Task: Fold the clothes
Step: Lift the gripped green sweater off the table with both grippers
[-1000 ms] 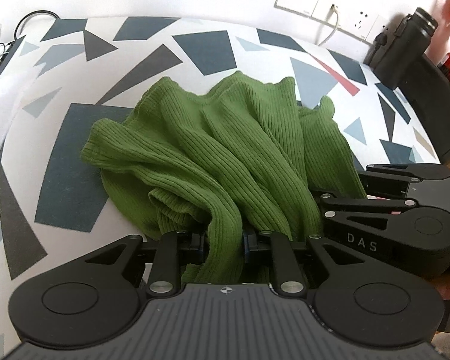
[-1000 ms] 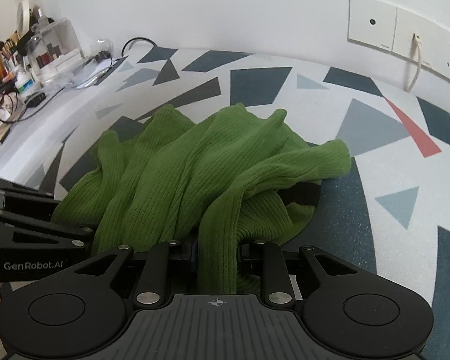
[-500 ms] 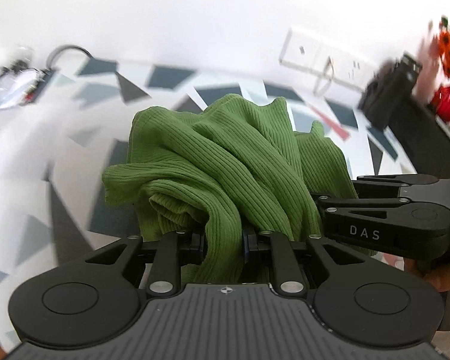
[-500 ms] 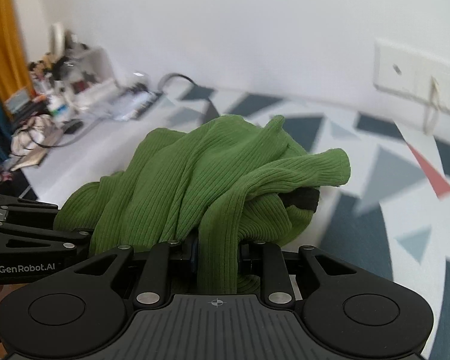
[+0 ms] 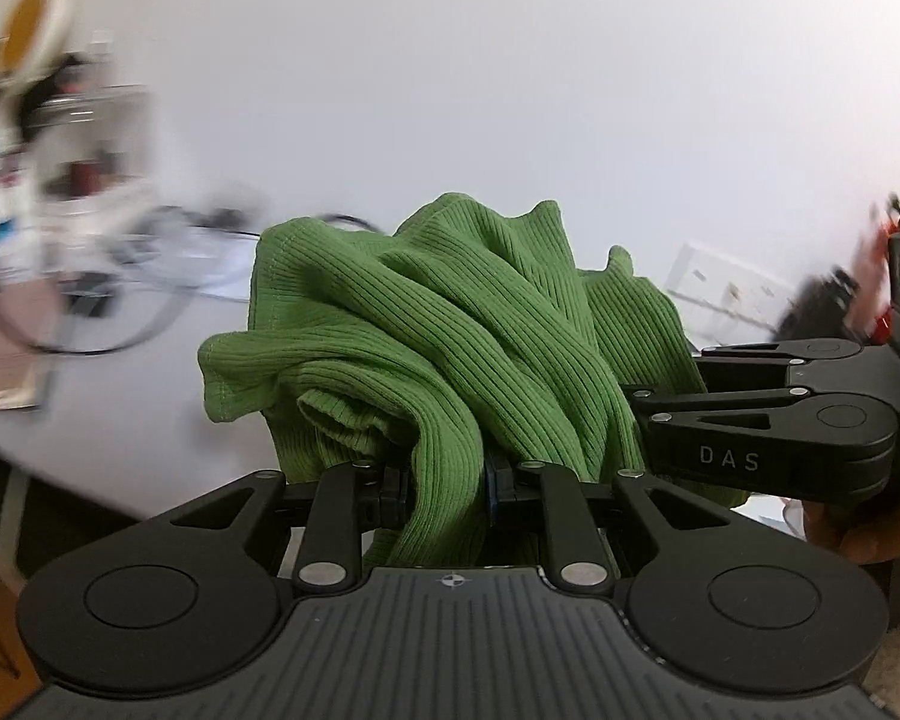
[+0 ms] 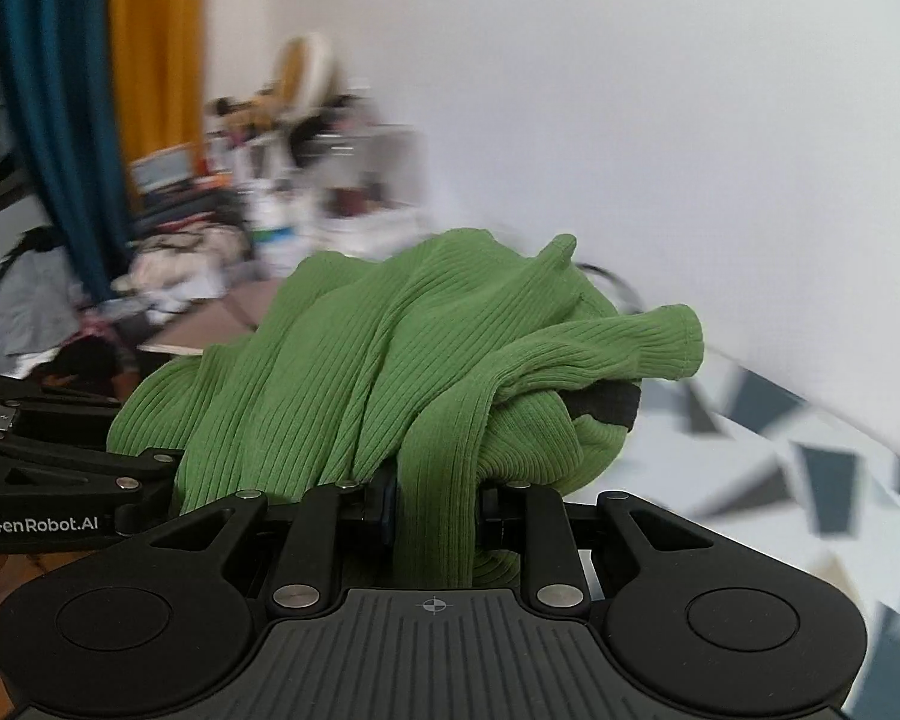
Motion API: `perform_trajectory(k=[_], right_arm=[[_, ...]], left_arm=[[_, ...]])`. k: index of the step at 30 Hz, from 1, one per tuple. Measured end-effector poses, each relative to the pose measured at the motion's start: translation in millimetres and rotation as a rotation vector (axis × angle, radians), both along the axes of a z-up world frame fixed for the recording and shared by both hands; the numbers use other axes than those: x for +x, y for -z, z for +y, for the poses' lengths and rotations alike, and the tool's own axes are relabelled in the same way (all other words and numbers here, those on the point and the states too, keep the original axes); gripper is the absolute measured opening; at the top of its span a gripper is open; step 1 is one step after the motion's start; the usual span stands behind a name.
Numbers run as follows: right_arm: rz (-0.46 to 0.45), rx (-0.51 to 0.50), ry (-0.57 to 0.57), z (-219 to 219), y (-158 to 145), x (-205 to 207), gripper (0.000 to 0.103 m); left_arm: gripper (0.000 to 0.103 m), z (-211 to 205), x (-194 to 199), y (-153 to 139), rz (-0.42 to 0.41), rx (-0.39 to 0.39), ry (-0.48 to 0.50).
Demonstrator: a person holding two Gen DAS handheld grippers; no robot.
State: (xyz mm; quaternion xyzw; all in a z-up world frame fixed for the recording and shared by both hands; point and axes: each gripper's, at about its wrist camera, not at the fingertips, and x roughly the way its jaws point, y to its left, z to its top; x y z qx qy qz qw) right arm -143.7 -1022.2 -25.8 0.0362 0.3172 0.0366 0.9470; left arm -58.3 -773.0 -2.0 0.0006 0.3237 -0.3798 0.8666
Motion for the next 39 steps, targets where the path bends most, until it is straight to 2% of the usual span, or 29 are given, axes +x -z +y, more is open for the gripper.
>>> perform_trajectory(k=[5,9,15,18,24,29,32,35,39], right_arm=[[0.017,-0.007,-0.202,110.9,-11.8,53.3,0.021],[0.046,-0.026,-0.386,196.4,-17.2,89.4,0.021],[0.084,0.015,-0.596,299.4,-16.8,125.6,0.021],[0.102,0.027,-0.666,340.4,-11.5,144.4,0.021],[0.137,0.055,-0.747,407.0,1.8,196.1,0.021],[0.152,0.083,-0.792,473.0,15.2,255.1,0.021],[0.168,0.097,-0.809,514.7,16.5,288.0,0.021],[0.157,0.116,-0.835,549.4,17.1,318.2,0.021],[0.172,0.118,-0.876,604.5,16.9,351.7,0.021]], left_arm=[[0.02,107.1,16.1,-4.3,0.012,-0.003,-0.191],[0.02,181.9,11.6,-2.0,0.03,-0.001,-0.377],[0.02,266.3,4.1,-2.5,0.051,0.022,-0.615],[0.02,300.8,5.5,-1.6,0.074,0.032,-0.688],[0.02,364.0,36.4,4.5,0.092,0.062,-0.755],[0.02,421.7,86.1,12.4,0.099,0.082,-0.789],[0.02,460.3,118.1,9.6,0.127,0.101,-0.807],[0.02,495.7,143.1,2.9,0.108,0.125,-0.807],[0.02,539.8,163.1,-0.6,0.107,0.137,-0.855]])
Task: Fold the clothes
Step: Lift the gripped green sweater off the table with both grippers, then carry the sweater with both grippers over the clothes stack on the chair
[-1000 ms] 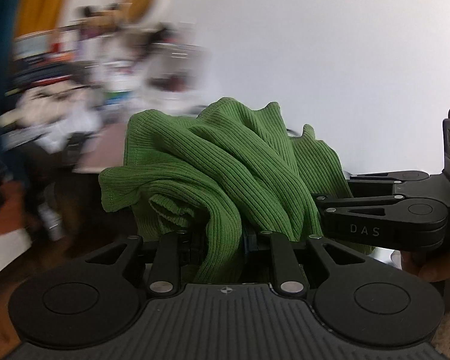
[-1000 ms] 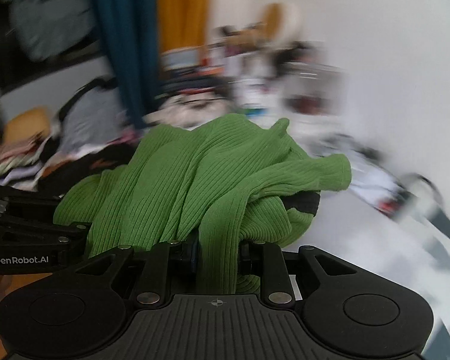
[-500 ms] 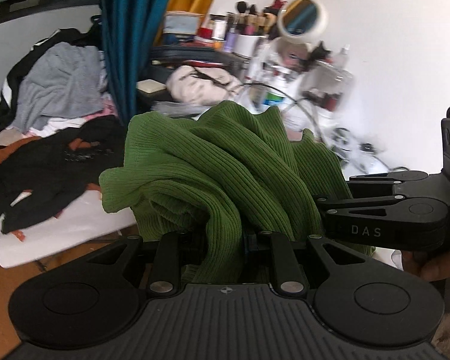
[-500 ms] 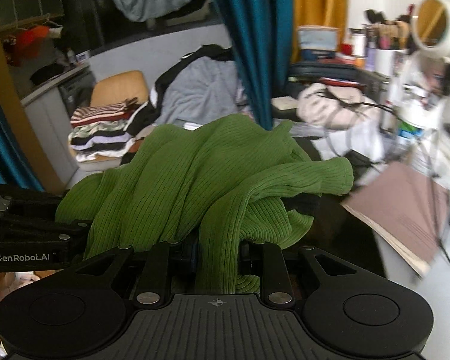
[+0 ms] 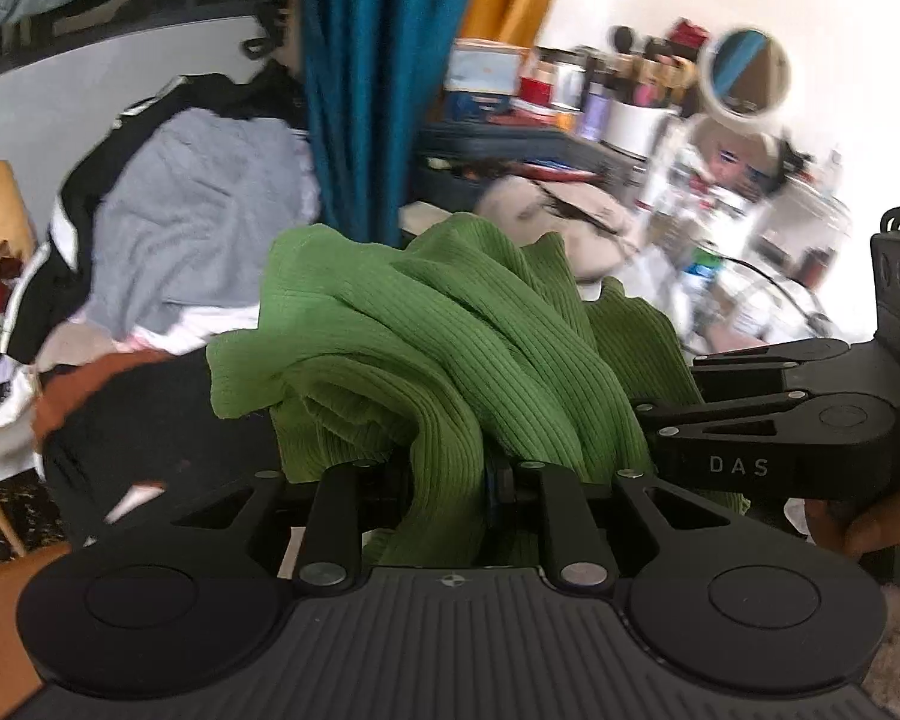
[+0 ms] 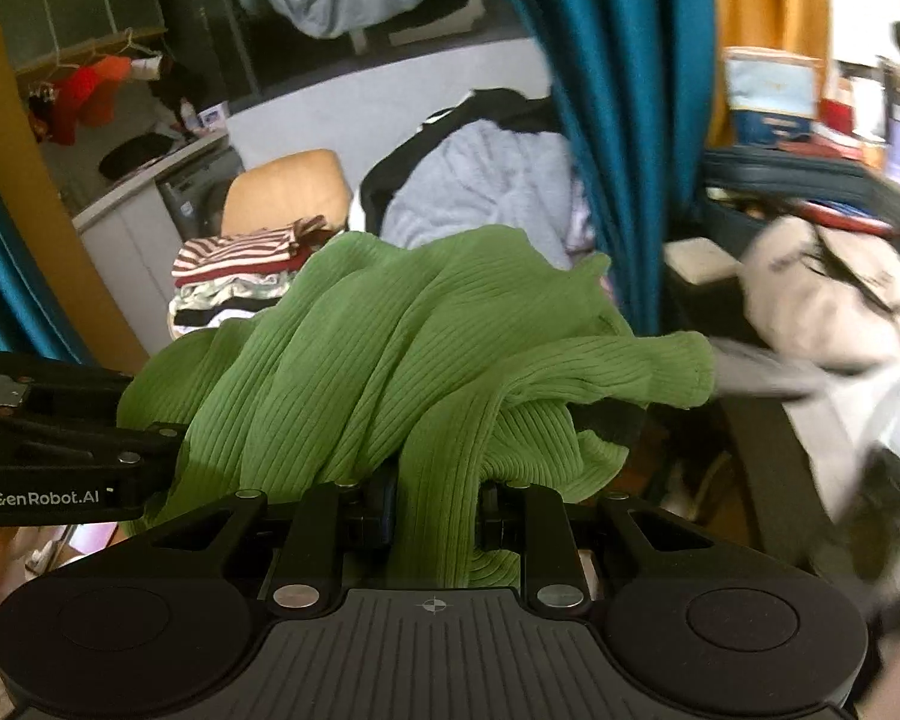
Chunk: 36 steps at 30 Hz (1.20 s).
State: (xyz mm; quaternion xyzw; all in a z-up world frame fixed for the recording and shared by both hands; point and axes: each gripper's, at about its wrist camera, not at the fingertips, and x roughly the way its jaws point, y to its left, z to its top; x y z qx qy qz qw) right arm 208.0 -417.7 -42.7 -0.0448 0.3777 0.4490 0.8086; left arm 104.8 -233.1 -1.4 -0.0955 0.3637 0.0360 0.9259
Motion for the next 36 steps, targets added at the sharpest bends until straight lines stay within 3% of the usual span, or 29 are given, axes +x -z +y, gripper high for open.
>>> perform_trajectory(k=[6,11,17,23,28,36], right_arm=[[0.001,-0.034,-0.052,90.0,3.9,15.2,0.021],[-0.02,-0.085,-0.069,180.3,12.3,-2.0,0.021],[-0.017,-0.136,-0.004,309.8,14.5,-48.4,0.021],[0.049,-0.151,0.041,424.7,12.9,-90.3,0.021],[0.095,-0.151,0.049,492.6,23.4,-103.8,0.021],[0.076,-0.154,0.006,581.7,29.3,-94.6,0.021]], left_arm=[[0.02,75.1,4.5,5.0,0.0,-0.012,-0.043],[0.02,158.0,-9.1,22.8,-0.012,-0.06,-0.054],[0.02,279.9,-36.8,32.5,0.0,-0.066,0.025],[0.02,387.6,-71.9,16.4,0.034,-0.032,0.125],[0.02,451.1,-86.4,21.1,0.046,-0.048,0.124],[0.02,540.5,-85.3,40.9,0.055,-0.078,0.064]])
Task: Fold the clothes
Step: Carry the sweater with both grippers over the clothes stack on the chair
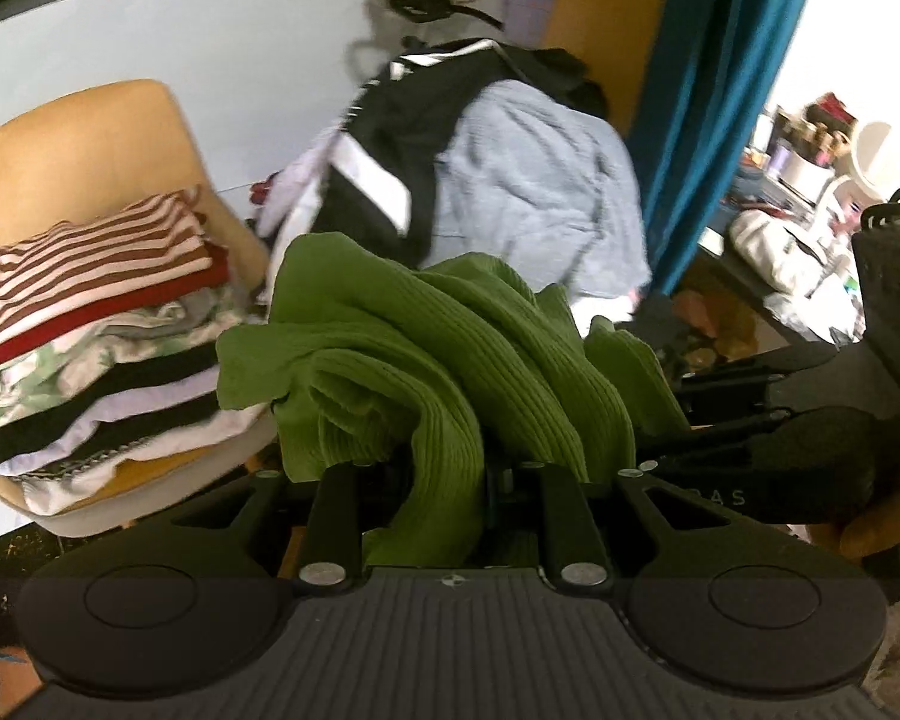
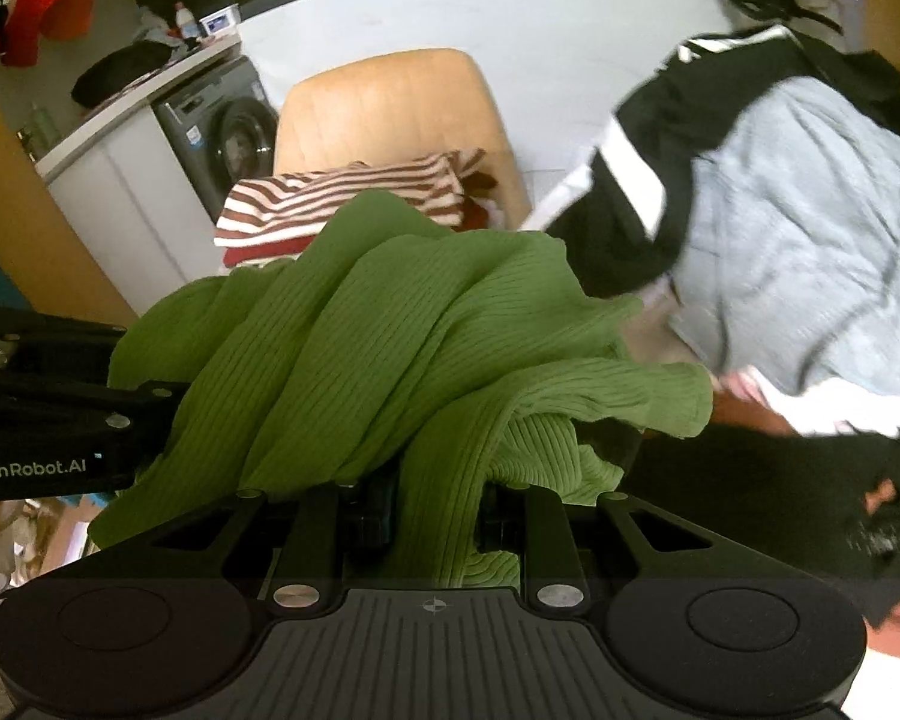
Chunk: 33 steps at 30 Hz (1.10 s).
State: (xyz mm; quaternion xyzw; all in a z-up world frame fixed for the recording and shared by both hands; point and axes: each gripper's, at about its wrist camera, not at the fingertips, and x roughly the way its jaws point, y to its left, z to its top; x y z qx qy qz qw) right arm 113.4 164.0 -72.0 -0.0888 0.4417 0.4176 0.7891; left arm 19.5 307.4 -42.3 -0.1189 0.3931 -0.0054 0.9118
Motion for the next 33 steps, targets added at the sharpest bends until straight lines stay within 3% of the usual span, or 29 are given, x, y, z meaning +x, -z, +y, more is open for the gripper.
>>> perform_trajectory(k=[7,17,22,27,33], right_arm=[[-0.021,0.051,-0.054,101.0,4.0,62.7,0.021],[-0.04,0.122,-0.165,290.9,0.8,209.9,0.021],[-0.097,0.137,-0.255,387.6,11.4,265.2,0.02],[-0.08,0.081,-0.31,464.8,51.4,291.3,0.02],[-0.018,-0.044,-0.342,509.7,125.4,292.1,0.02]], left_arm=[[0.02,88.6,39.5,1.9,-0.025,0.04,-0.041],[0.02,253.3,160.6,-2.0,-0.001,0.101,-0.192],[0.02,333.6,209.7,6.1,0.005,0.128,-0.272],[0.02,395.4,234.0,45.4,0.06,0.109,-0.351],[0.022,444.4,234.9,130.7,0.207,0.014,-0.388]])
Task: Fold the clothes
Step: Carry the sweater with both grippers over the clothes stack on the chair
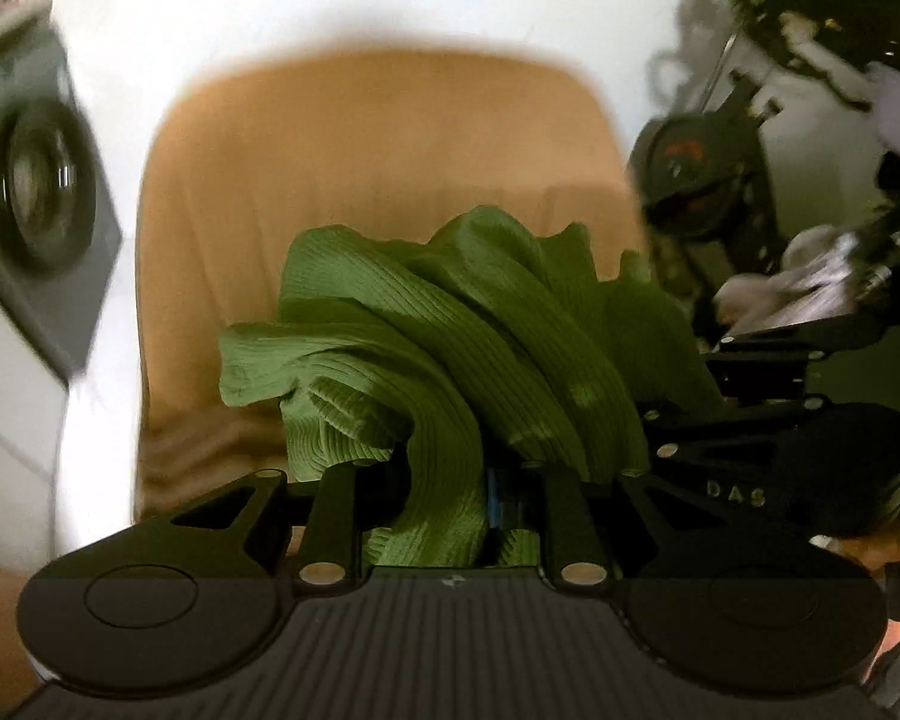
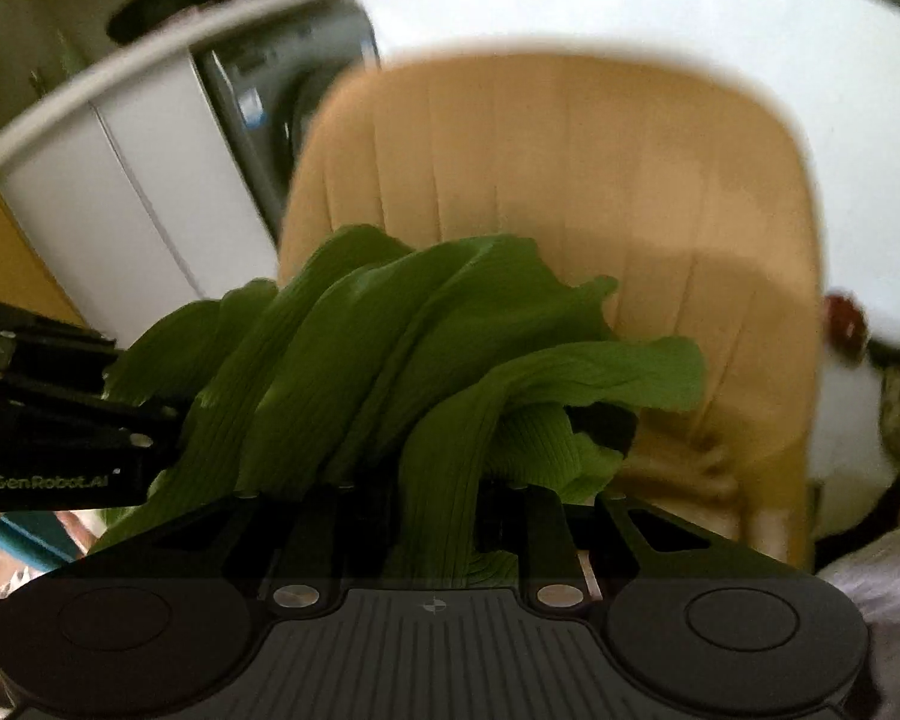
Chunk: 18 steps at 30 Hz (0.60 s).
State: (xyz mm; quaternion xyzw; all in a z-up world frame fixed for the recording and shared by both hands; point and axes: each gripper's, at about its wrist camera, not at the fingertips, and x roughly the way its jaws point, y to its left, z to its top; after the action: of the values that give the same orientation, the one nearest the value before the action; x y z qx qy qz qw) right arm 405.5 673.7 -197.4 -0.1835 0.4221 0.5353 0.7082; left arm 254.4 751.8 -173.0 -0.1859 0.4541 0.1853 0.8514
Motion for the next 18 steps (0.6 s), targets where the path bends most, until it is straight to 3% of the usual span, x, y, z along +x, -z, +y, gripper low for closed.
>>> perform_trajectory(k=[3,9,11,18], right_arm=[[0.016,-0.05,-0.001,11.1,25.0,-1.5,0.021],[0.062,-0.063,0.084,-0.9,21.5,2.9,0.03],[0.086,-0.058,0.11,-7.8,22.6,4.7,0.03],[0.131,-0.019,0.187,-18.7,28.5,3.8,0.02]], left_arm=[[0.022,9.1,-7.0,29.1,0.066,-0.04,0.027],[0.025,36.4,-29.8,35.2,0.005,-0.201,0.022],[0.025,45.0,-37.7,35.4,0.0,-0.218,0.035],[0.024,56.3,-47.1,36.0,0.002,-0.243,0.061]])
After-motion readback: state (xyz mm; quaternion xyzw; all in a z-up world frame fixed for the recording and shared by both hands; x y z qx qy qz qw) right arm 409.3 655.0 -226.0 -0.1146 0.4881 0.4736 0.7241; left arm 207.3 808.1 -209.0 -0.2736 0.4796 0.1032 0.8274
